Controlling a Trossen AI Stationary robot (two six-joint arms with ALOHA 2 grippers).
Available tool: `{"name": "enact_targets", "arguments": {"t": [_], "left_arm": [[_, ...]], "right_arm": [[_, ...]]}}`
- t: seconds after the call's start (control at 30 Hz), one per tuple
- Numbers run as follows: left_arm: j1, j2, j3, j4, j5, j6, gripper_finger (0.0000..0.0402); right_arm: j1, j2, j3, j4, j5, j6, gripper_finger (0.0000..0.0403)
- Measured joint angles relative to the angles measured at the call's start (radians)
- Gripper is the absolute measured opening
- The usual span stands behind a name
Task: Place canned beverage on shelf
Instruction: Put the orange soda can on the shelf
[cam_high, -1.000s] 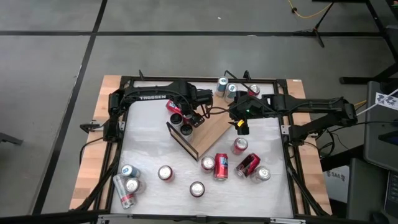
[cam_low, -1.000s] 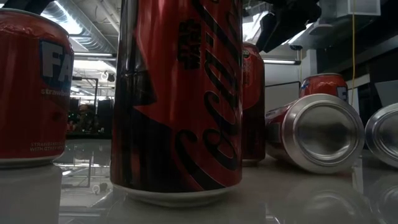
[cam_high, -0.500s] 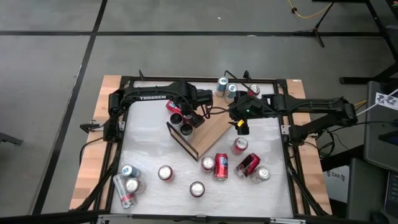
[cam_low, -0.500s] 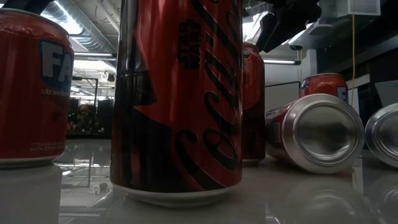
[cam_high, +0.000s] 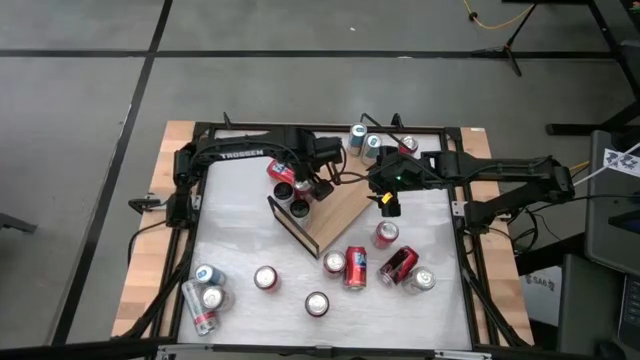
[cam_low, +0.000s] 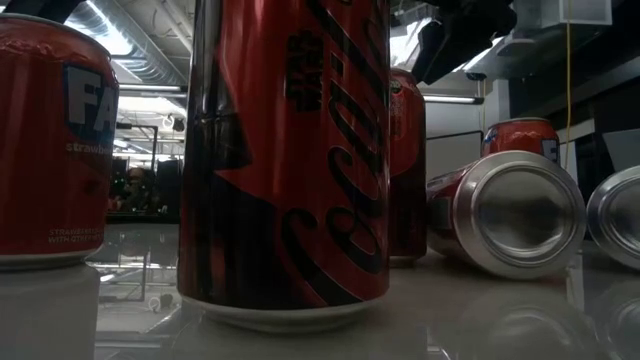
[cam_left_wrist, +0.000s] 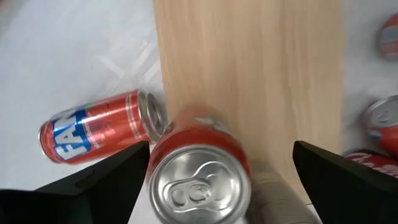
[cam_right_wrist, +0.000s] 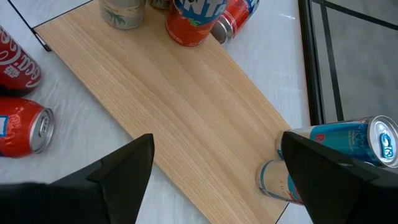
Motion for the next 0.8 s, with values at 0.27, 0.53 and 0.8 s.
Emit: {"name": "enact_targets", "arguments": {"t": [0.27,0.53,0.8], "left_arm": [[0.053,0.0,0.169,-0.074,0.0,0.075,0.0386],[0.206,-0.001,0.353,-0.211,-0.006,0.308,0.0386],[0.387,-0.001,0.344,-0.235,0.117,0.81,0.0386]], "right_arm": [[0.0,0.0,0.0,0.0,0.0,0.0,0.0342],[0.0,0.0,0.0,0.0,0.0,0.0,0.0342],[0.0,0.0,0.0,0.0,0.0,0.0,0.0342]]}}
